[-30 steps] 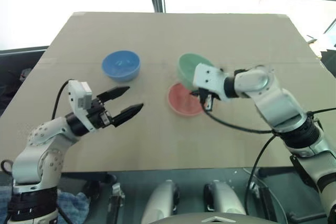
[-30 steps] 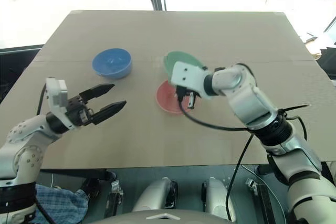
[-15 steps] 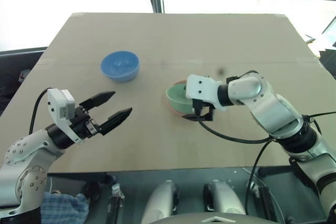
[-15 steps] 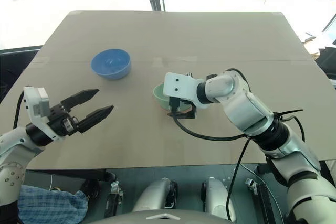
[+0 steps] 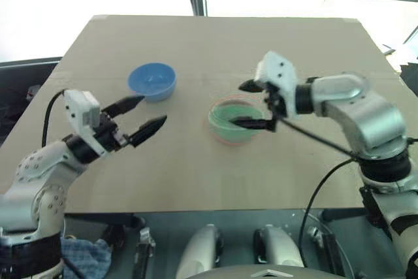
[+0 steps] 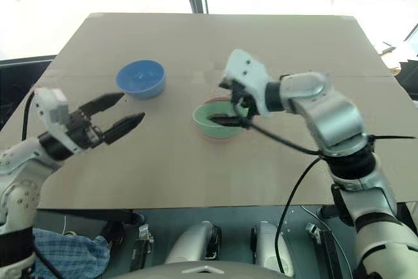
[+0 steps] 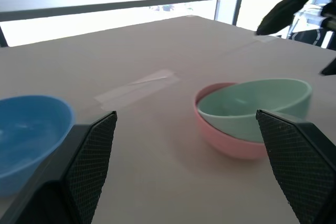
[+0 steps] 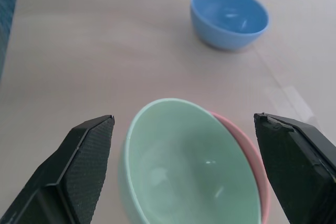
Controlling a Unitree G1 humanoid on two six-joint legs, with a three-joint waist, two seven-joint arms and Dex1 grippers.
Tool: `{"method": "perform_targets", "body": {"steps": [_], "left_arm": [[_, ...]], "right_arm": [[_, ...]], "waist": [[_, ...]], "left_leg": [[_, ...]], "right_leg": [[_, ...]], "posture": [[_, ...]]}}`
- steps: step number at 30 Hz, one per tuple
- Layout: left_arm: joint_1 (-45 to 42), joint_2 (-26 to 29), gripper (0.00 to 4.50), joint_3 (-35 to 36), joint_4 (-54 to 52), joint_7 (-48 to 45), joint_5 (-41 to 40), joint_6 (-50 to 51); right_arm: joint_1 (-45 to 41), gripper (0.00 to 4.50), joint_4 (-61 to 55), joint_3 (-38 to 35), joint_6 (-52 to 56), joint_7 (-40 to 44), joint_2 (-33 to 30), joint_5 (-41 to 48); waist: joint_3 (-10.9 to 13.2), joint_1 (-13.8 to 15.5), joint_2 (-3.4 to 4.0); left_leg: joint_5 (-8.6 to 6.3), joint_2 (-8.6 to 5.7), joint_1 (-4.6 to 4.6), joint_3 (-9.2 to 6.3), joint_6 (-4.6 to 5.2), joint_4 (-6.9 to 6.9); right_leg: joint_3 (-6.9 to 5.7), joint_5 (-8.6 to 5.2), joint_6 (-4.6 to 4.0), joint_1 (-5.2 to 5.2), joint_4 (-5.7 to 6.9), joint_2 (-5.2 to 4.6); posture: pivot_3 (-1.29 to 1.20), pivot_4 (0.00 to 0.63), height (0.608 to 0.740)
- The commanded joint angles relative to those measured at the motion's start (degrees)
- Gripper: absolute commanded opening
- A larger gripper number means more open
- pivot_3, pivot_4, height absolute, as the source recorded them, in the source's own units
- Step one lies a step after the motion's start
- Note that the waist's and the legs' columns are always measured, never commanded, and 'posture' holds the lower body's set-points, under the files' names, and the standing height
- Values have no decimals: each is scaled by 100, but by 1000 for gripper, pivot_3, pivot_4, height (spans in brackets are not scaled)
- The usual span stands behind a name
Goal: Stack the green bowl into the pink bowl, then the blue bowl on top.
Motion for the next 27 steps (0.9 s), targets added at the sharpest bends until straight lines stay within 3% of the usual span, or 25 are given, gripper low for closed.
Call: {"method": "perform_targets", "body": {"steps": [1,12,27], "left_arm": [[-486,106,4500,-386,485,254,712,-362],[-2245,306,4500,-1645,2863,-16,2326,-1375],[-4297,-4,4500,-2770,6030,-25,3931,-2746]], "right_arm": [[148,4474,-258,-953,172,-3,-270,572],[1262,4474,-611,-2834,283,-147,-1409,1735],[2290,4474,-980,-3654,159,-777,-2015,2384]], "waist": [[0,-21,-1],[0,17,-2],[0,111,-6]], "left_leg": [[0,0,0,0,0,-2],[-4,5,-6,5,9,-9],[-12,3,-15,12,26,0]], "right_leg": [[1,0,0,0,-2,0],[2,0,0,-3,-2,0],[6,1,3,-6,0,0]], "posture": [[0,150,740],[0,150,740],[0,150,740]]}}
